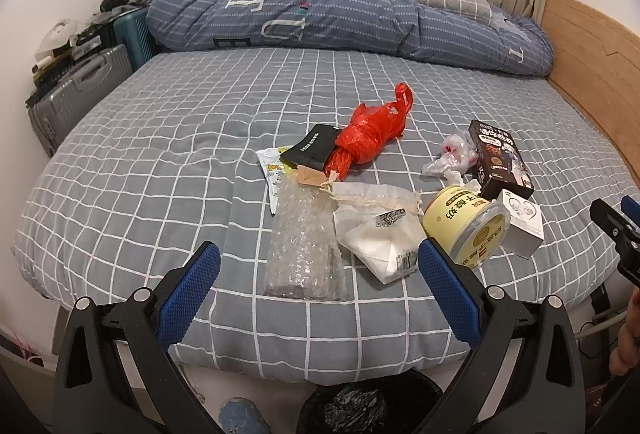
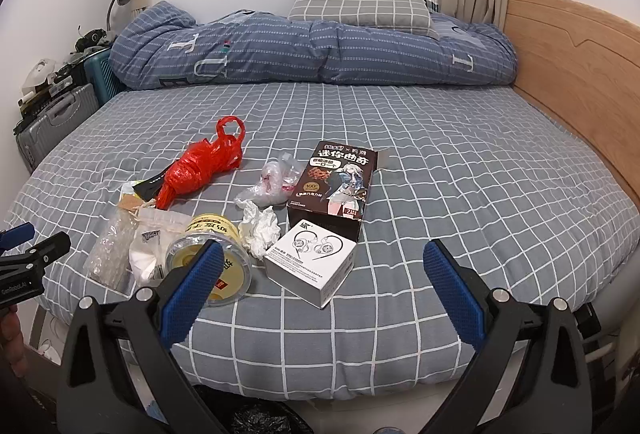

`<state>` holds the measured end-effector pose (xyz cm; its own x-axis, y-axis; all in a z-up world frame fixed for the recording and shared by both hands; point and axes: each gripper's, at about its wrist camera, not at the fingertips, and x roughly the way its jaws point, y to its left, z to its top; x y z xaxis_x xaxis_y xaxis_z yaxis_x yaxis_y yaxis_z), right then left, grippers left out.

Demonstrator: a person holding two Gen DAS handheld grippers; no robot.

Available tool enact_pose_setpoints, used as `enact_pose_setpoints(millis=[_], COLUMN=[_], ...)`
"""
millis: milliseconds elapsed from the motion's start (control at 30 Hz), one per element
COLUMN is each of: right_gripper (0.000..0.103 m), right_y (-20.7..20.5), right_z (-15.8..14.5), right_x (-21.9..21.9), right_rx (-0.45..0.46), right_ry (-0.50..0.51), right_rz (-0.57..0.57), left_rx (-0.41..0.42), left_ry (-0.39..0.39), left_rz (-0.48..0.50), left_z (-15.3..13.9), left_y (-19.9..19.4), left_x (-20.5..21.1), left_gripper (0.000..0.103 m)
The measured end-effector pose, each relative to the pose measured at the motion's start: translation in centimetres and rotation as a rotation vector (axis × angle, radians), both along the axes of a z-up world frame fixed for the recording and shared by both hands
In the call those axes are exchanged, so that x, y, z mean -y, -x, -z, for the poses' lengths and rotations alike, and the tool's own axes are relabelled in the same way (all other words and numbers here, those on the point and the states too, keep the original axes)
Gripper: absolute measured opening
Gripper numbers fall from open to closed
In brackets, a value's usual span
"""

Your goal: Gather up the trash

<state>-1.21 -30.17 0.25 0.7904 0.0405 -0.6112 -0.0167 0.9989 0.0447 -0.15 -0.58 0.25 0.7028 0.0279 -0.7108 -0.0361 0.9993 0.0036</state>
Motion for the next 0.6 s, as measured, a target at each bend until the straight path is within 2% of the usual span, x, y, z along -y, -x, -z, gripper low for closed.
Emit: enact_pose_setpoints(millis=[600], right_gripper=[0.096], right_y=[-0.14], right_z=[0.06], right_x=[0.31], right_rx=[0.0], right_ry=[-0.002], right_rz=[0.003], left_rx=[0.005], left_ry=[-0.001], left_rz=[0.005], left_z=[-0.2], left_y=[0.07], left_x=[0.25], left_gripper=[0.097])
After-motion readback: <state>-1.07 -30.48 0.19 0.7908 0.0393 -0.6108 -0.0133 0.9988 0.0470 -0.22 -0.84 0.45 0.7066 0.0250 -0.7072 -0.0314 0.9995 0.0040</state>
